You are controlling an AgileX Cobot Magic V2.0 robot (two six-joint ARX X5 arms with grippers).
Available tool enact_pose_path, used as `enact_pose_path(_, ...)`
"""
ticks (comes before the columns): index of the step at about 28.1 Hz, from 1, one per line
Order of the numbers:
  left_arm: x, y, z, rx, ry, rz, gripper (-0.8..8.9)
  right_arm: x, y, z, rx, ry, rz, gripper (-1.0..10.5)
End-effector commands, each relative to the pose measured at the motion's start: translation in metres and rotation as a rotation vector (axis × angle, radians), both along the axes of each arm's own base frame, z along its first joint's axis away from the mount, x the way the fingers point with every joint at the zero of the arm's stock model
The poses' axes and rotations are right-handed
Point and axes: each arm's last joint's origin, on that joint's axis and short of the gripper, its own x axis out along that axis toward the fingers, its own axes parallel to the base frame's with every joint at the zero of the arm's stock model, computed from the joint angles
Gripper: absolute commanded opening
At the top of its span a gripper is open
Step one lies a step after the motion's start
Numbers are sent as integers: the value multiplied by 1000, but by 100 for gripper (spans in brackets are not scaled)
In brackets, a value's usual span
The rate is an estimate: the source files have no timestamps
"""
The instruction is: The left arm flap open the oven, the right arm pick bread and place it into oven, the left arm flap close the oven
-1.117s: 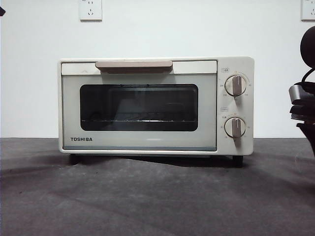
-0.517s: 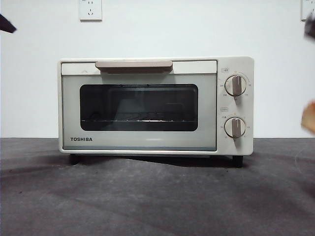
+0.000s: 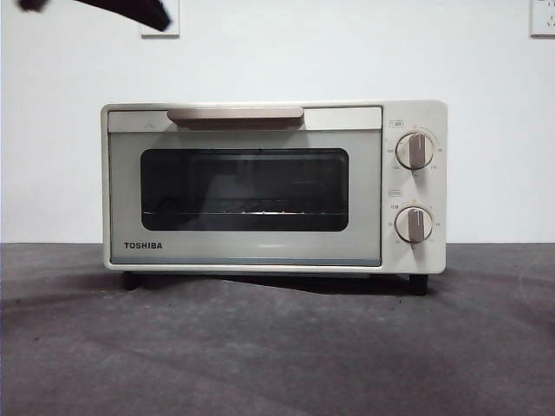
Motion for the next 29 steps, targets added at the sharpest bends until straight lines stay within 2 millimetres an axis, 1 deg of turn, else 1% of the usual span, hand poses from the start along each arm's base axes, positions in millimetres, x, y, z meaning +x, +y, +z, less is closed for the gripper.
enact_pose_path(1,20,-14,5,35,-44,-53,16,-4,-1,6,31,-12,-13,95)
enact_pose_path(6,49,-34,0,68,-46,-106,16,-8,-1,7,49,-12,-23,95)
enact_pose_path(12,67,-46,-17,120,-43,-153,16,-8,-1,7,52,-11,-18,95)
enact_pose_path(15,72,-48,-25,134,-27,-161,16,-8,-1,7,52,-11,-17,95)
enact_pose_path(23,76,-50,-31,151,-19,-173,16,-8,-1,7,52,-12,-18,95)
enact_pose_path(29,81,-52,-41,175,14,-172,16,-8,-1,7,52,-11,-17,95)
